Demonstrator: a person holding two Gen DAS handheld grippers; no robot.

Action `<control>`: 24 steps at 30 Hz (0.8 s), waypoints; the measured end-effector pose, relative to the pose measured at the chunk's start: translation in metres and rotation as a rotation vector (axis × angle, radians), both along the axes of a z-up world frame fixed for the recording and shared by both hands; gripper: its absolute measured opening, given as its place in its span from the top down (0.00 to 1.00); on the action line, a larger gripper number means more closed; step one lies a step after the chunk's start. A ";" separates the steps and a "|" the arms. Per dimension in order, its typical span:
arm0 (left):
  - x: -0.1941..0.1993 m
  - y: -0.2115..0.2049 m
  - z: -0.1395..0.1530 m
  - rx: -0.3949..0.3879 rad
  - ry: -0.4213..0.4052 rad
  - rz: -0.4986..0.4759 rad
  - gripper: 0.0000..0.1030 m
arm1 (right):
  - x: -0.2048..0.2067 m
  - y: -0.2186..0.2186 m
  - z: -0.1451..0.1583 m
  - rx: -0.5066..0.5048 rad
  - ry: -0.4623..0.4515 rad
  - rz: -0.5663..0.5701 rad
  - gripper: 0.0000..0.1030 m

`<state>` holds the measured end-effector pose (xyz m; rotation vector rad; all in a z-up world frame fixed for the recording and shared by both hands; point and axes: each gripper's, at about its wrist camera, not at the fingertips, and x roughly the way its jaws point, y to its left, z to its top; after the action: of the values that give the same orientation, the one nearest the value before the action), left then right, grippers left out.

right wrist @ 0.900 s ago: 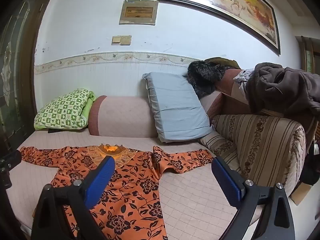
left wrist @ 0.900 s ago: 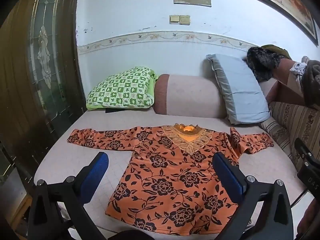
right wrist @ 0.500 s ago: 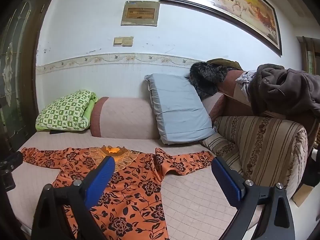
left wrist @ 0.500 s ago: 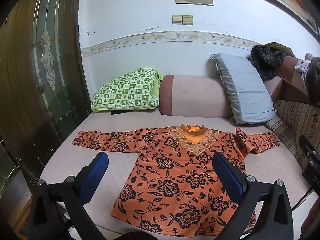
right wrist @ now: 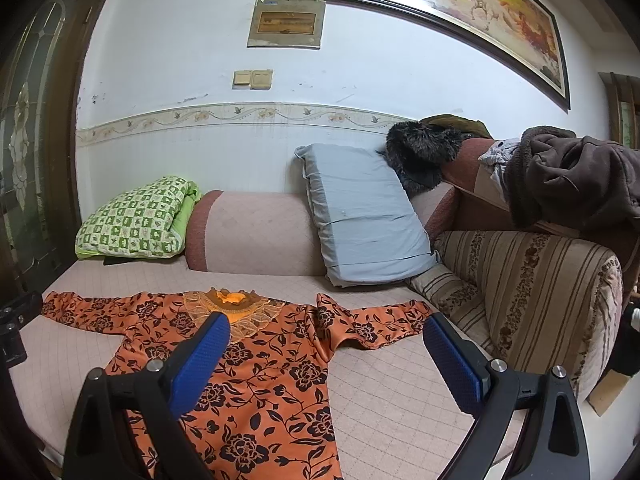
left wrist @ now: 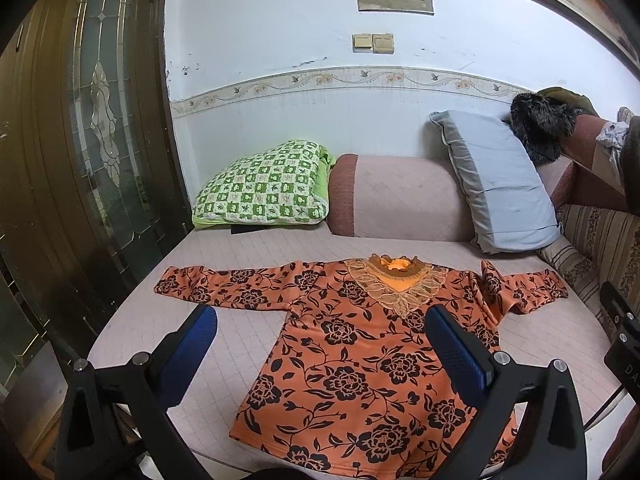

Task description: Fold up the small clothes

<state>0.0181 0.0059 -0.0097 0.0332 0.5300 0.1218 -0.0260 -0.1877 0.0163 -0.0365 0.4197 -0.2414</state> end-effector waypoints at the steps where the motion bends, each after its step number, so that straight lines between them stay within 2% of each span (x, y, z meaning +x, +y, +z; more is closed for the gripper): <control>1: 0.000 0.000 0.000 0.001 0.001 0.000 0.00 | 0.000 0.000 0.000 0.000 0.000 0.000 0.04; 11: 0.003 -0.002 -0.003 0.007 0.011 0.002 0.00 | 0.006 -0.006 -0.006 0.013 0.015 -0.005 0.04; 24: 0.028 -0.014 -0.012 0.010 0.038 -0.001 0.00 | 0.026 -0.022 -0.021 0.050 0.051 -0.028 0.04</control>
<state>0.0464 -0.0079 -0.0215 0.0458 0.5672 0.1230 0.0004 -0.2095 -0.0051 0.0118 0.4768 -0.2577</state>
